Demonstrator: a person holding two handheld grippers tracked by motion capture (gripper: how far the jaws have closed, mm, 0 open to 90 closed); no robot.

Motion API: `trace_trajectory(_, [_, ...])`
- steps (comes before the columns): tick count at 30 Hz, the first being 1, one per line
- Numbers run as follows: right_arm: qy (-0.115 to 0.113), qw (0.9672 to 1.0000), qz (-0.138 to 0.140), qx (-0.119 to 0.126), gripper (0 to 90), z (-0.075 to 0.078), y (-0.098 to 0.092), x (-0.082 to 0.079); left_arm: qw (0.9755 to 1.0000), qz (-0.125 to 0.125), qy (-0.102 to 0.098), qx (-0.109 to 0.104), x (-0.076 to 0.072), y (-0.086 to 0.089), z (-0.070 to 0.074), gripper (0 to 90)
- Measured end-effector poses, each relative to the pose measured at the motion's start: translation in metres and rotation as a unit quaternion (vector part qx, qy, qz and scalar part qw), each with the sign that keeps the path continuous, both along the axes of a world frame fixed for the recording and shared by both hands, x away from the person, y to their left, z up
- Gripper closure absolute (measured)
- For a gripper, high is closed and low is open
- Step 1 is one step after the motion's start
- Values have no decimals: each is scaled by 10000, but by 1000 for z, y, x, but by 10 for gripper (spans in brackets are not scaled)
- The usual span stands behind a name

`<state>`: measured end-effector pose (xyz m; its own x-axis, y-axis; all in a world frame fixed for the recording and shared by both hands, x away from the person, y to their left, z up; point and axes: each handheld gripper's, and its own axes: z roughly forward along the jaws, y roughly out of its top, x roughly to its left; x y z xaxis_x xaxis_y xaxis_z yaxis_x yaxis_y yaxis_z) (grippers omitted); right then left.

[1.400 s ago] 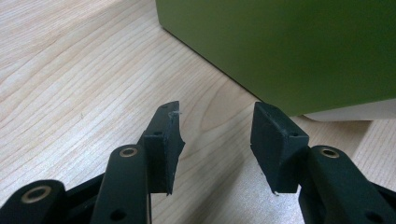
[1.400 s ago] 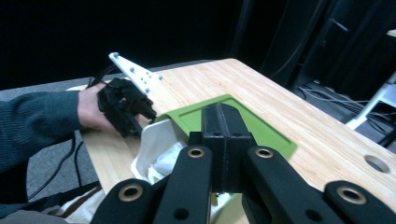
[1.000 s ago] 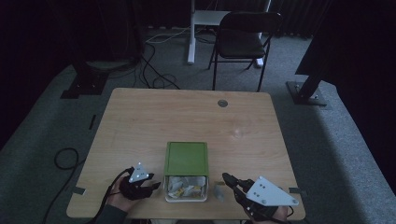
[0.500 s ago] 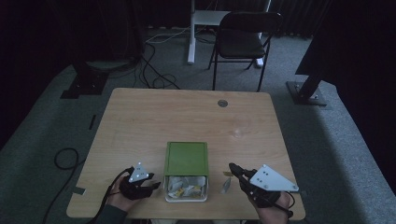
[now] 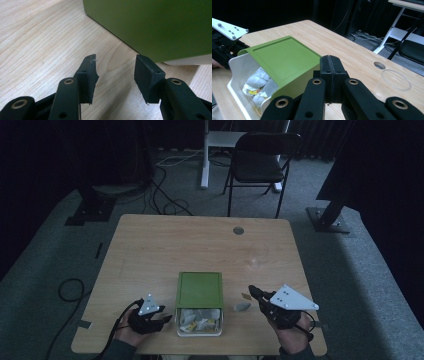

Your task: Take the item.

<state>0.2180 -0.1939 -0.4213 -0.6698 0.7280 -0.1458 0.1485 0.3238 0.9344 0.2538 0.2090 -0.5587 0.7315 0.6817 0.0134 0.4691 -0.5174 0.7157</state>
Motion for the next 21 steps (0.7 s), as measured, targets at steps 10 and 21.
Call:
trace_trajectory(10, [-48, 9999, -120, -44, 900, 0, -9, 8, 10000, -6, 7, 9, 0, 0, 0, 537])
trace_trajectory(21, [-101, 9997, -226, 25, 900, 0, -19, 17, 10000, -12, 12, 18, 1, 0, -1, 537])
